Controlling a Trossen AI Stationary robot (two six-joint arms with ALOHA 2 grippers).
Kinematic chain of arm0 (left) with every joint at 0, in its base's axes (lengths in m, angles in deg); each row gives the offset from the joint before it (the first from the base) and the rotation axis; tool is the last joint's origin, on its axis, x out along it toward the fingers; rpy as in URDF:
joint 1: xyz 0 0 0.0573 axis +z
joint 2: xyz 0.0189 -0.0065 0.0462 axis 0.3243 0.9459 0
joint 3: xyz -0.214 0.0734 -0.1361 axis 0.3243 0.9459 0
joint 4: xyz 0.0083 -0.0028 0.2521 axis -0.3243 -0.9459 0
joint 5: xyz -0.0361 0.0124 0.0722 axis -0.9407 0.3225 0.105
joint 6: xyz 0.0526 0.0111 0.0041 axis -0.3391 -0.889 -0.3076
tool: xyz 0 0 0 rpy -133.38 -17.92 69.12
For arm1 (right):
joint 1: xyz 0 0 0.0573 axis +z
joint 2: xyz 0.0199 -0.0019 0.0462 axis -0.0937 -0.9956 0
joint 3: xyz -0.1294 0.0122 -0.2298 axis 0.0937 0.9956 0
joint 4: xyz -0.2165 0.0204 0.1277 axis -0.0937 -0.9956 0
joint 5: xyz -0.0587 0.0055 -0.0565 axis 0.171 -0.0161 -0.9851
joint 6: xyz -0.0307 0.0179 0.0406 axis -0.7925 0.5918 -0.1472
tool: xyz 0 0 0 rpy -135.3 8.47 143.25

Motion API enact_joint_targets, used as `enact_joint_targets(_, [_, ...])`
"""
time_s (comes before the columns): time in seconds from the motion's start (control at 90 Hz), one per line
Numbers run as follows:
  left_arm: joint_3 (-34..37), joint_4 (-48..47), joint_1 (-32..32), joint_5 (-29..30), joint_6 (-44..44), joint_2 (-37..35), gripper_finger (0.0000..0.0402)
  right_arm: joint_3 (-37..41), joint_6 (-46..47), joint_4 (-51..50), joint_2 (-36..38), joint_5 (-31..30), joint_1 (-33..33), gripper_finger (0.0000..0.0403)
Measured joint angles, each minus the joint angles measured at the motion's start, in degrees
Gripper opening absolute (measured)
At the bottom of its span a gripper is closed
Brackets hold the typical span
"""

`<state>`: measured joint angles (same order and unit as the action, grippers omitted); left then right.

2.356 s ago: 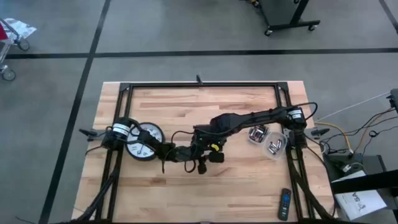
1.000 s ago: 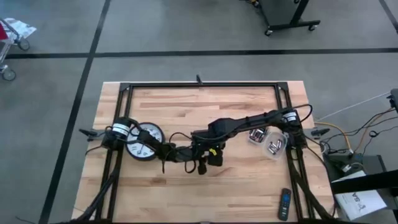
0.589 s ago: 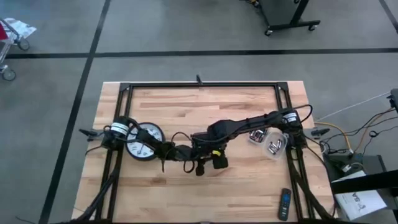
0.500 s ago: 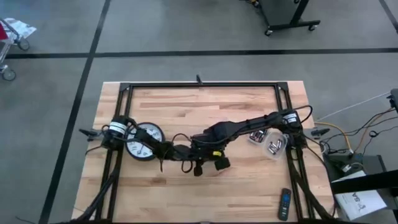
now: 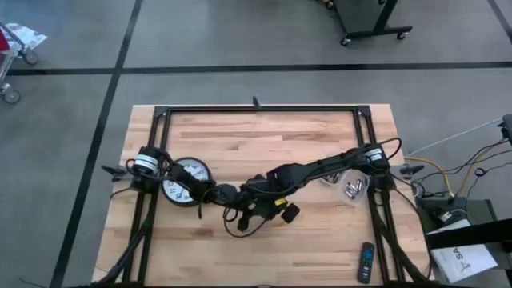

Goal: Insert battery
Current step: Open the black flashlight battery compartment

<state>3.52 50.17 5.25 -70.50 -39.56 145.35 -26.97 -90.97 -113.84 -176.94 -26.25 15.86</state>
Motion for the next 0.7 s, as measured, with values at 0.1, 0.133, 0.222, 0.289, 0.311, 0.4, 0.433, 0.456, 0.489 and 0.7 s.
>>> enact_joint_targets(0.1, [0.0,0.0,0.0,0.0,0.6,0.0,0.01,0.0,-1.8,0.0,0.0,-0.1,0.1,0.0101])
enact_joint_targets(0.133, [0.0,0.0,0.0,0.1,0.7,0.0,0.0101,0.0,-1.6,0.0,0.0,-0.1,0.1,0.01])
enact_joint_targets(0.222, [0.0,0.0,-0.1,0.8,1.0,0.0,0.0105,0.0,1.8,0.1,0.0,-0.3,0.1,0.0107])
enact_joint_targets(0.289, [0.0,0.0,-0.2,2.2,1.3,0.0,0.0105,0.0,6.9,0.1,0.0,-0.5,0.1,0.0122])
enact_joint_targets(0.311, [0.1,0.0,-0.2,2.6,1.3,0.0,0.0104,0.0,9.0,0.1,0.0,-0.7,0.2,0.0129])
enact_joint_targets(0.4, [0.1,0.0,-0.2,5.2,1.1,-0.1,0.0101,-0.2,17.0,0.2,0.0,-1.1,0.1,0.0156])
enact_joint_targets(0.433, [0.1,-0.1,-0.2,6.3,0.8,-0.1,0.0101,-0.4,19.5,0.2,0.0,-1.2,0.1,0.0165])
enact_joint_targets(0.456, [0.1,-0.2,-0.2,7.1,0.6,-0.1,0.0101,-0.5,21.2,0.3,0.0,-1.2,0.1,0.017])
enact_joint_targets(0.489, [0.1,-0.4,-0.2,8.3,0.2,-0.1,0.0102,-0.7,23.9,0.2,0.0,-1.2,0.1,0.0179])
enact_joint_targets(0.7, [0.1,-1.1,-0.1,14.4,-0.5,-0.1,0.0106,-5.0,48.2,-3.4,0.1,-0.6,-0.2,0.0223])
